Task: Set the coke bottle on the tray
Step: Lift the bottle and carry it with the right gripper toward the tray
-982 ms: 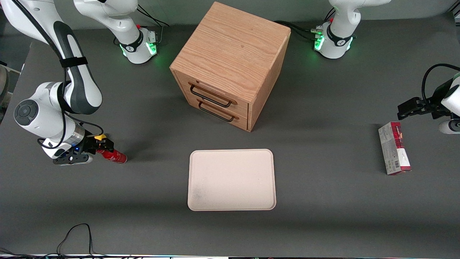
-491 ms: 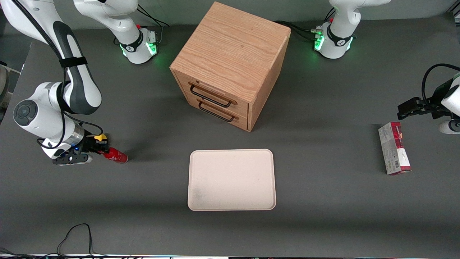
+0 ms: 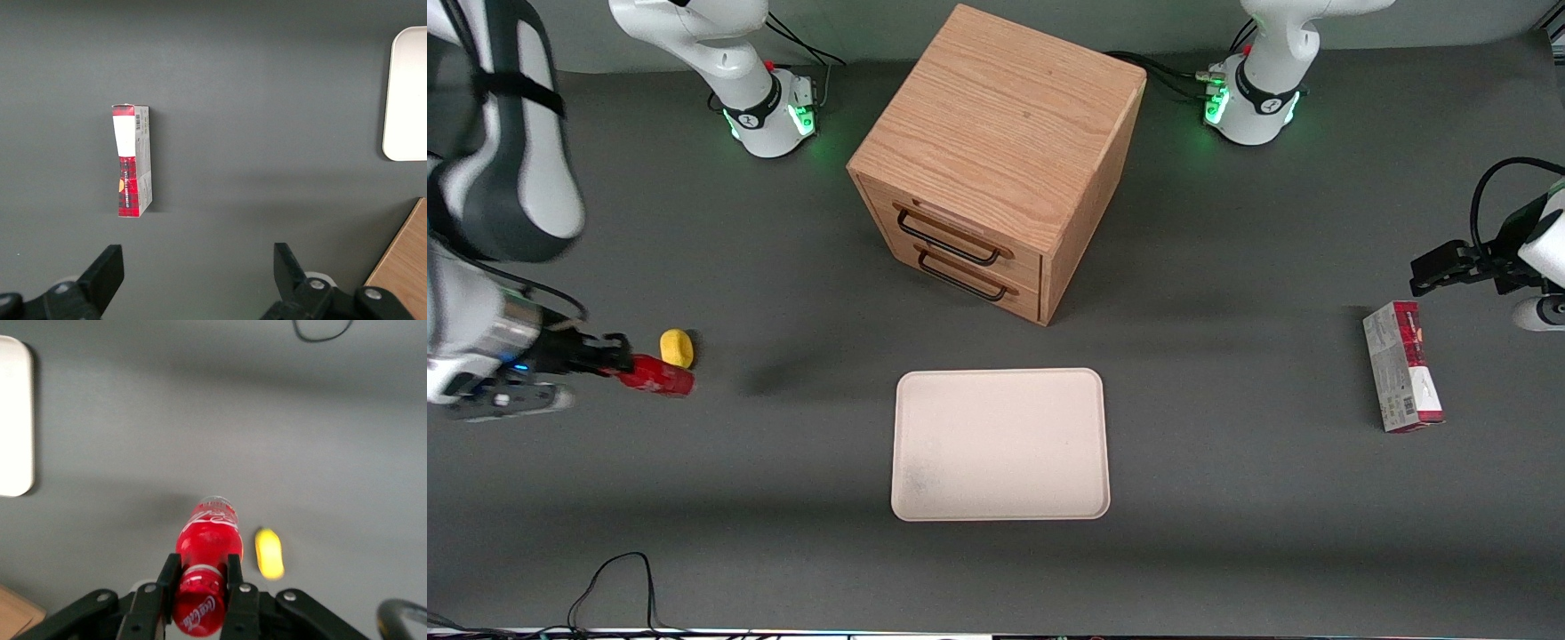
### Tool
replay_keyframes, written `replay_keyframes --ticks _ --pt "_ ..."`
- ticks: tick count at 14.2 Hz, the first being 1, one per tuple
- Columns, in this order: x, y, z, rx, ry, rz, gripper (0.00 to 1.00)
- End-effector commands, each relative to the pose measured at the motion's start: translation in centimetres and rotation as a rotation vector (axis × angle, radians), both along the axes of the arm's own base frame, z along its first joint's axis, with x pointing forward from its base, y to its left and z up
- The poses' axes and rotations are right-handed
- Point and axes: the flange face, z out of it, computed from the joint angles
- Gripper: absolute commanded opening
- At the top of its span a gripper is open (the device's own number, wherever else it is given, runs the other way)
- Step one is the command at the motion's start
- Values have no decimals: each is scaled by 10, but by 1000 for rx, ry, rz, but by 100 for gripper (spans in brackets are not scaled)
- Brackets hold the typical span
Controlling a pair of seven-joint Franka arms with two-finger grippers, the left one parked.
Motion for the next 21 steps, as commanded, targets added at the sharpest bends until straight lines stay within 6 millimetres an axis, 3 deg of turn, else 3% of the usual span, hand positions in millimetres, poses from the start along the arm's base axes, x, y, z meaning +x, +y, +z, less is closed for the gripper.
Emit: replay_keyframes --ticks 1,4,6,8,12,14,18,20,21 --pt "5 1 77 -20 3 27 0" --pt "-12 7 125 -16 1 31 0" --pt "-12 20 127 -12 -2 55 0" --pt "-6 51 130 -10 -27 96 0" --pt "16 156 114 -10 -58 206 0" --pt "10 217 108 -7 -75 246 0" --pt "-24 328 98 -14 -103 367 0" --pt "-36 361 92 -11 -111 418 0" --pt "-36 367 88 -9 -112 426 0"
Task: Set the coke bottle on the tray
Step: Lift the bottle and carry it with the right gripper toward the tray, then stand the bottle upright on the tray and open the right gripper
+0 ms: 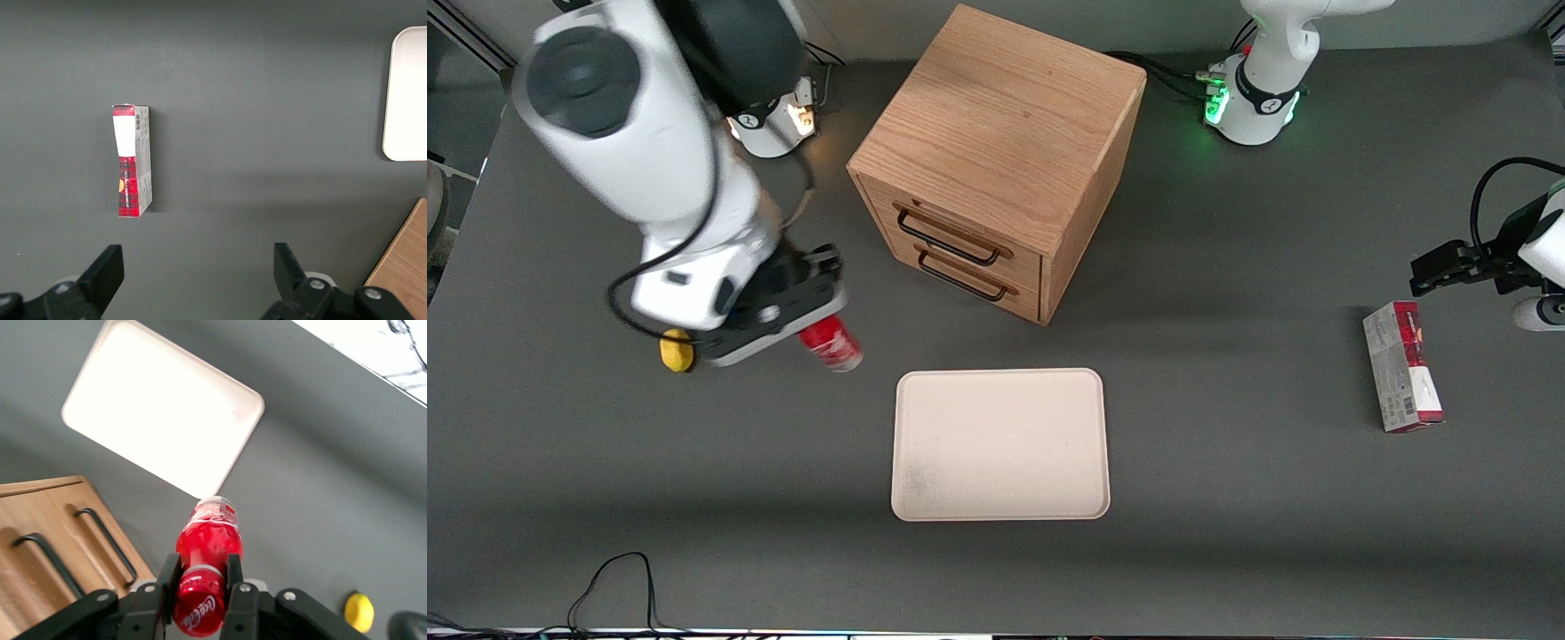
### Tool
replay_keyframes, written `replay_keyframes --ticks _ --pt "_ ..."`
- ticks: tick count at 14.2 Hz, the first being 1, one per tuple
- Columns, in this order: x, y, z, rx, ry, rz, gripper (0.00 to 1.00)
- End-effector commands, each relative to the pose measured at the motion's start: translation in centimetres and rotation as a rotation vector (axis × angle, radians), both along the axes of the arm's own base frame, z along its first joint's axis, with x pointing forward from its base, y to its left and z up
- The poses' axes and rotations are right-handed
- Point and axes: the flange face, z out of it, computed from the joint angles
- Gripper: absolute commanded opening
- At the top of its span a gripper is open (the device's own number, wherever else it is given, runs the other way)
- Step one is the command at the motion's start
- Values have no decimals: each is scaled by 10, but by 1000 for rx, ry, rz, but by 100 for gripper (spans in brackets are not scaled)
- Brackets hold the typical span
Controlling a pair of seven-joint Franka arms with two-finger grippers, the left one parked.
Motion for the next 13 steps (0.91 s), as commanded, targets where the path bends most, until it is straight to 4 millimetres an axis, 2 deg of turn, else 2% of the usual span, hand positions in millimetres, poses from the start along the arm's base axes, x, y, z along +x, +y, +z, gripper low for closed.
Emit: replay_keyframes --ticks 1,2,3,7,10,13 --pt "1 16 1 2 -39 10 0" --pt "5 19 -4 5 -47 14 0" --pt "13 21 -19 1 -46 11 0" --pt "63 35 -112 8 -89 4 0" --pt "91 31 -179 11 -101 -6 0" --pt "108 28 -227 24 -120 -14 0"
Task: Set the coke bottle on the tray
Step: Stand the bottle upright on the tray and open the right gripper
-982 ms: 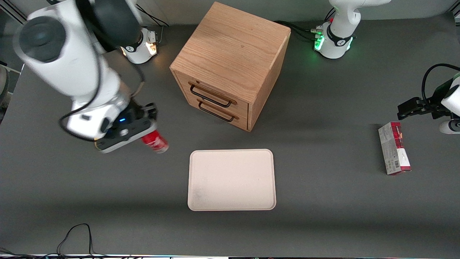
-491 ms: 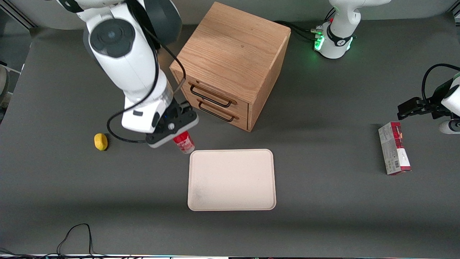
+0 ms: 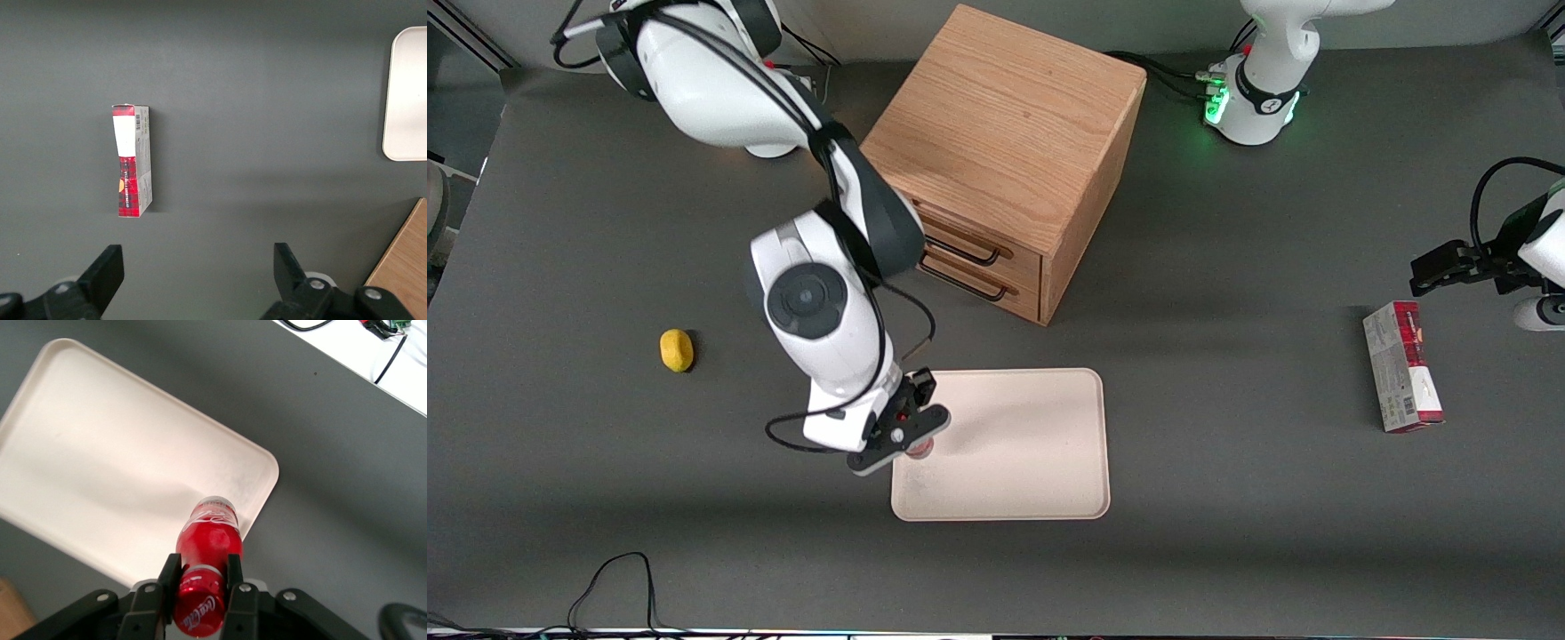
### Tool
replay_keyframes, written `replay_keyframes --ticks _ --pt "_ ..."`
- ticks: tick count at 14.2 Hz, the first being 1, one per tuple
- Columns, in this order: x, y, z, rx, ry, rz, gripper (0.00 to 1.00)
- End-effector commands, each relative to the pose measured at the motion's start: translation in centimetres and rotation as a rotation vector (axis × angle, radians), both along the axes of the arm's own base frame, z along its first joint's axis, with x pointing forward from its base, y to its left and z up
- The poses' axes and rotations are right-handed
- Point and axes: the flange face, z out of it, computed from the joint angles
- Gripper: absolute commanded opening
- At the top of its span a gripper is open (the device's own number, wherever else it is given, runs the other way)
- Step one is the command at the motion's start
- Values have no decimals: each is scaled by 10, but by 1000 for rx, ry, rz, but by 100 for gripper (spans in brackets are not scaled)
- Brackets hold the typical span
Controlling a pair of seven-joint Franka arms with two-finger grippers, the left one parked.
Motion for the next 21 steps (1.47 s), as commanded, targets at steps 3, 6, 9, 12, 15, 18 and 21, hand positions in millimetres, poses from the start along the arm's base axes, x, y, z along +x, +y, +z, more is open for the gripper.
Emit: replay_keyframes --ticks 3,6,9,12,15,18,21 --pt "16 0 -34 12 -45 2 0" --pt "17 2 -47 14 -49 1 0" --pt "16 0 -55 10 -34 -7 0" --pt "16 0 -53 15 -33 -8 100" --pt "15 0 -37 22 -42 -7 100" --pt "14 0 -30 25 -48 -8 100" --pt "10 -3 5 29 -54 -12 100"
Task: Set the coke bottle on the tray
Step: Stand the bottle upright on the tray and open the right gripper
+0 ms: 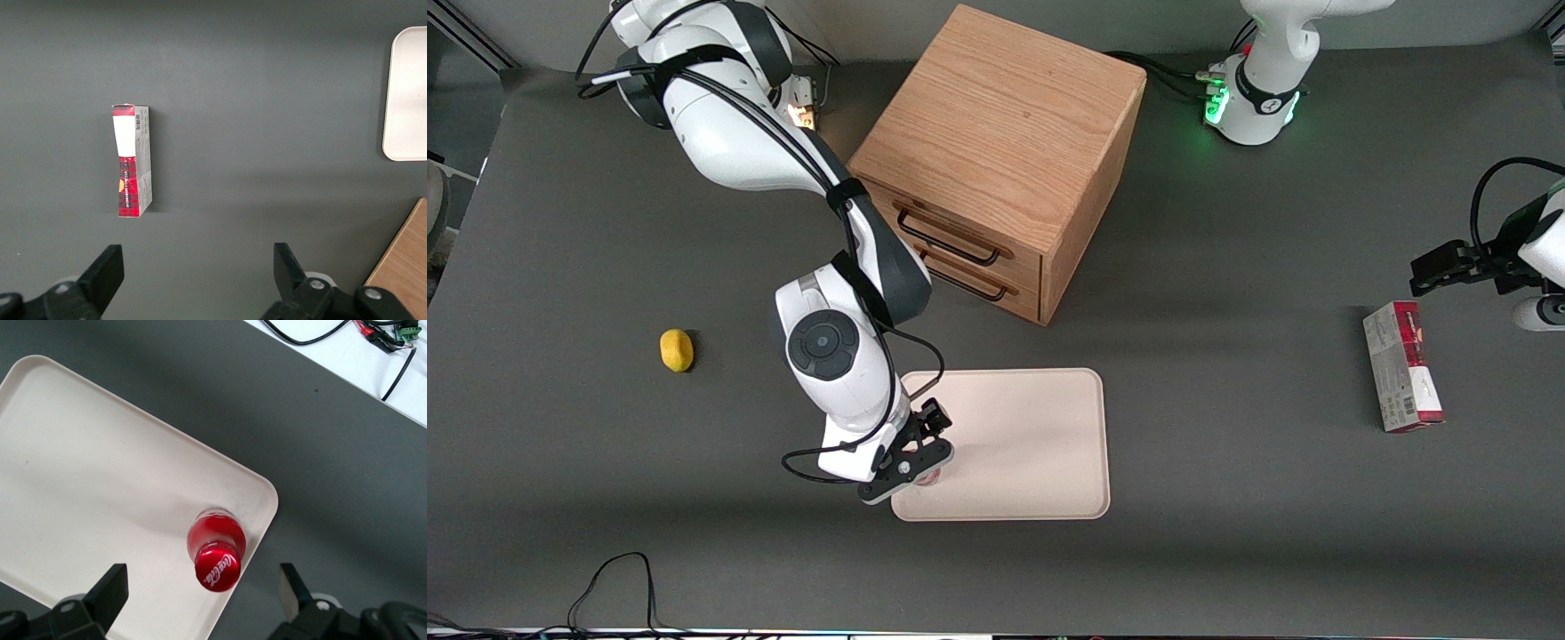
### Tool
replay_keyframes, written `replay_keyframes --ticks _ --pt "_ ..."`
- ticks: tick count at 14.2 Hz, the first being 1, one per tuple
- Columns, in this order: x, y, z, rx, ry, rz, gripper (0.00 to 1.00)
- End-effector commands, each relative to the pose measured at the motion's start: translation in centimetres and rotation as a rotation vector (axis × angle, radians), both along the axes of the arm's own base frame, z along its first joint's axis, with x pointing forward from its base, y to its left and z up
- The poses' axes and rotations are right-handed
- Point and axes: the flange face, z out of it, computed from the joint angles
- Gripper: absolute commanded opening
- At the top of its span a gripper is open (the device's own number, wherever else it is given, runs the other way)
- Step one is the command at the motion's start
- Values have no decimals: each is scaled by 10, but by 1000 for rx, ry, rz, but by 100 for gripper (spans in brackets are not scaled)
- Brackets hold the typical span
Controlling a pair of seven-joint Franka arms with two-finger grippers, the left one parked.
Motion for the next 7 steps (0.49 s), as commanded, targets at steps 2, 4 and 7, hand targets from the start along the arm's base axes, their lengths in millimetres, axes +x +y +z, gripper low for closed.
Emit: replay_keyframes --ticks 2,4,7 --pt "-20 -12 88 -11 29 -14 100" --pt "-41 -26 141 -41 71 -24 100" --pt "-65 -62 200 -87 121 -64 100"
